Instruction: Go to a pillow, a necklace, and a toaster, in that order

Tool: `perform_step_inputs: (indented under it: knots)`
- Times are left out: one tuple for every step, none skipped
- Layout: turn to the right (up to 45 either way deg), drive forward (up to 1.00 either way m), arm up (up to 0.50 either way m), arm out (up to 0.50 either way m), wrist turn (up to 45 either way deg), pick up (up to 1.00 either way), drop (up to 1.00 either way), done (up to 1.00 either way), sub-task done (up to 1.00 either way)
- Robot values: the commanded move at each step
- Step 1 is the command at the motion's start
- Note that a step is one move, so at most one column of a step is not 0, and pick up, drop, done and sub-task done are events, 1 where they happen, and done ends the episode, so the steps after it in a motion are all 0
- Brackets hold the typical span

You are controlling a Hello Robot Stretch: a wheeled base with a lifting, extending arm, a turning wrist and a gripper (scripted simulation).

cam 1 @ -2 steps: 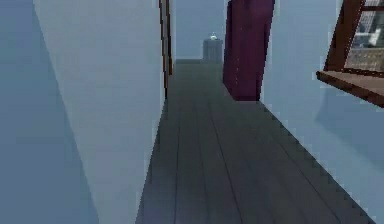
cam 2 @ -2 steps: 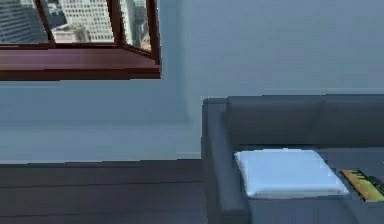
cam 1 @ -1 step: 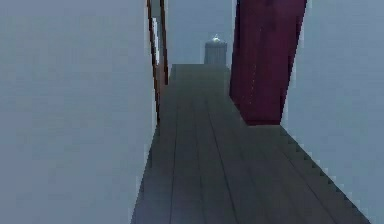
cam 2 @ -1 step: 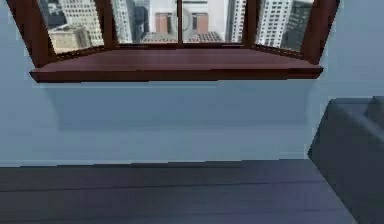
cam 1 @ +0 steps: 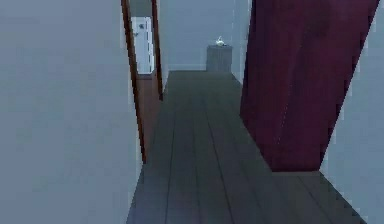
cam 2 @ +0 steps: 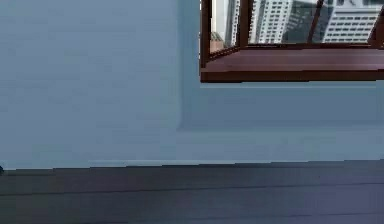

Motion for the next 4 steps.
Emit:
perform_step_inputs:
  knots:
    - [0.0, 1.0, 0.0, 0.0, 0.0, 0.0, 0.0, 0.0, 0.0]
    - [0.0, 1.0, 0.0, 0.0, 0.0, 0.0, 0.0, 0.0, 0.0]
    - [3.0, 0.0, 0.0, 0.0, 0.0, 0.0, 0.0, 0.0, 0.0]
    - [39.0, 0.0, 0.0, 0.0, 0.0, 0.0, 0.0, 0.0, 0.0]
